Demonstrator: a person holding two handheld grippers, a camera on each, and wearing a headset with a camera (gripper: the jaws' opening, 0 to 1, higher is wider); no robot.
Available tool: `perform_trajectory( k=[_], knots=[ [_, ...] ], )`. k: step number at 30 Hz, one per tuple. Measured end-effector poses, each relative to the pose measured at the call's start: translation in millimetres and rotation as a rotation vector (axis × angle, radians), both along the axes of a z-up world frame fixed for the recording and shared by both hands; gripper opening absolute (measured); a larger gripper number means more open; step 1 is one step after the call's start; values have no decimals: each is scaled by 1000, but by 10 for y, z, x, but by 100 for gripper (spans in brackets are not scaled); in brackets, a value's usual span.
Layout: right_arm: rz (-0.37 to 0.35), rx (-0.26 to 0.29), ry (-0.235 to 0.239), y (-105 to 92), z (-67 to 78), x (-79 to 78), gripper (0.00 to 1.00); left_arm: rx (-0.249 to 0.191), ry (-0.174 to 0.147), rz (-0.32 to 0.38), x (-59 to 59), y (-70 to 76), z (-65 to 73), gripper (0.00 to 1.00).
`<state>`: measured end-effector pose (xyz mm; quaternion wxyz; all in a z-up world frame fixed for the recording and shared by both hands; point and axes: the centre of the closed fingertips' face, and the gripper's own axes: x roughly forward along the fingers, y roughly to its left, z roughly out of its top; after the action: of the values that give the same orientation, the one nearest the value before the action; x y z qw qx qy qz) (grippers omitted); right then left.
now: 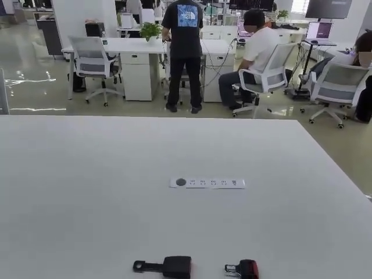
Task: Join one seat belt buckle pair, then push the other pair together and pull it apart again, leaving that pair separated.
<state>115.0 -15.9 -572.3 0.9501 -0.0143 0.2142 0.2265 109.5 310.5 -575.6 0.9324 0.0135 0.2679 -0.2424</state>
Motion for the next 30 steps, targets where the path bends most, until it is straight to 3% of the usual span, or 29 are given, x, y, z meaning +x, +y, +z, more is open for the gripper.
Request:
perform_trajectory(
  k=[30],
  knots=[
    [31,-6,22,6,-80,2,94,-12,18,-9,16,2,-42,100]
  ],
)
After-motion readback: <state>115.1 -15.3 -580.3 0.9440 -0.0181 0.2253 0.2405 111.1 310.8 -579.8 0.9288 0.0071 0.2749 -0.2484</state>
